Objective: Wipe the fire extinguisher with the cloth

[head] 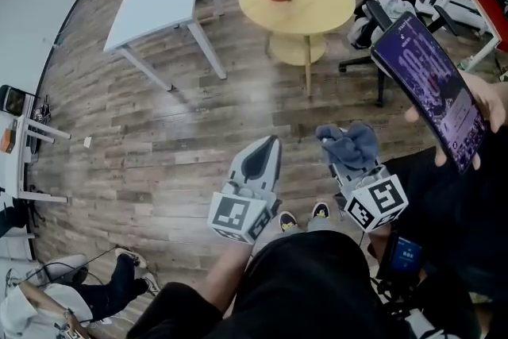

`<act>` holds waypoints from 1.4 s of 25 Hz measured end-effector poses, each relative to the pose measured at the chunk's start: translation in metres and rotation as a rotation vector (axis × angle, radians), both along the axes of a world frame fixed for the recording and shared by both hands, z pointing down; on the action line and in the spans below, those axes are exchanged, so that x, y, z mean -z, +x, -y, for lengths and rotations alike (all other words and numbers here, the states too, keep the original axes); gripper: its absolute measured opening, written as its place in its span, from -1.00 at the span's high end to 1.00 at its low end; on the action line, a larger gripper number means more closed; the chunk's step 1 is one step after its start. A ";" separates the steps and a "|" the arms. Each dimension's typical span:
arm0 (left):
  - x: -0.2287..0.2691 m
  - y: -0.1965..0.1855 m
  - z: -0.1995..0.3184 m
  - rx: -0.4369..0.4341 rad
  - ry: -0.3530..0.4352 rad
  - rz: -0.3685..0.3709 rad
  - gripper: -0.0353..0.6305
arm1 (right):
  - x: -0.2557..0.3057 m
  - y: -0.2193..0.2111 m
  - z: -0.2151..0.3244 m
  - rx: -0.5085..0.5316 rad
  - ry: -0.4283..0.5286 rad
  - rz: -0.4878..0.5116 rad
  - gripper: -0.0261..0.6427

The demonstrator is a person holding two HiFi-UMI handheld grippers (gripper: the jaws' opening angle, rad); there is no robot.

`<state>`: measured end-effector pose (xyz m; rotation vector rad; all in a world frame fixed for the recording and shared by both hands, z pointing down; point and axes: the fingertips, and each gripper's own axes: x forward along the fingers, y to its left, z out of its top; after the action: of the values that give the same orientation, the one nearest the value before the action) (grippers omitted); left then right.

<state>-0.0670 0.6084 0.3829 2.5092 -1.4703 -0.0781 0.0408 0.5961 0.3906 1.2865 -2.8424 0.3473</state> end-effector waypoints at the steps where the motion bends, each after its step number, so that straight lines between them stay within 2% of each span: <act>1: -0.003 -0.004 0.003 0.001 -0.002 -0.001 0.82 | -0.001 -0.002 0.002 -0.001 0.001 0.003 0.62; 7: -0.011 -0.013 0.031 -0.018 -0.025 -0.001 0.82 | -0.013 -0.006 0.033 -0.019 -0.032 -0.007 0.62; 14: -0.020 -0.001 0.113 -0.034 -0.028 0.010 0.82 | -0.022 0.012 0.118 -0.058 -0.034 -0.032 0.62; 21: 0.002 0.025 0.185 -0.036 -0.001 0.023 0.82 | -0.008 0.034 0.189 -0.037 -0.010 -0.027 0.62; 27: 0.003 0.056 0.217 -0.057 0.003 0.042 0.82 | -0.005 0.056 0.222 -0.021 0.010 -0.053 0.62; 35: -0.001 0.066 0.243 -0.044 0.004 0.057 0.82 | -0.014 0.071 0.249 -0.028 -0.001 -0.059 0.62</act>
<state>-0.0010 0.3649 0.3843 2.5664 -1.4362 -0.0018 0.1121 0.3475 0.4041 1.3147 -2.7783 0.3056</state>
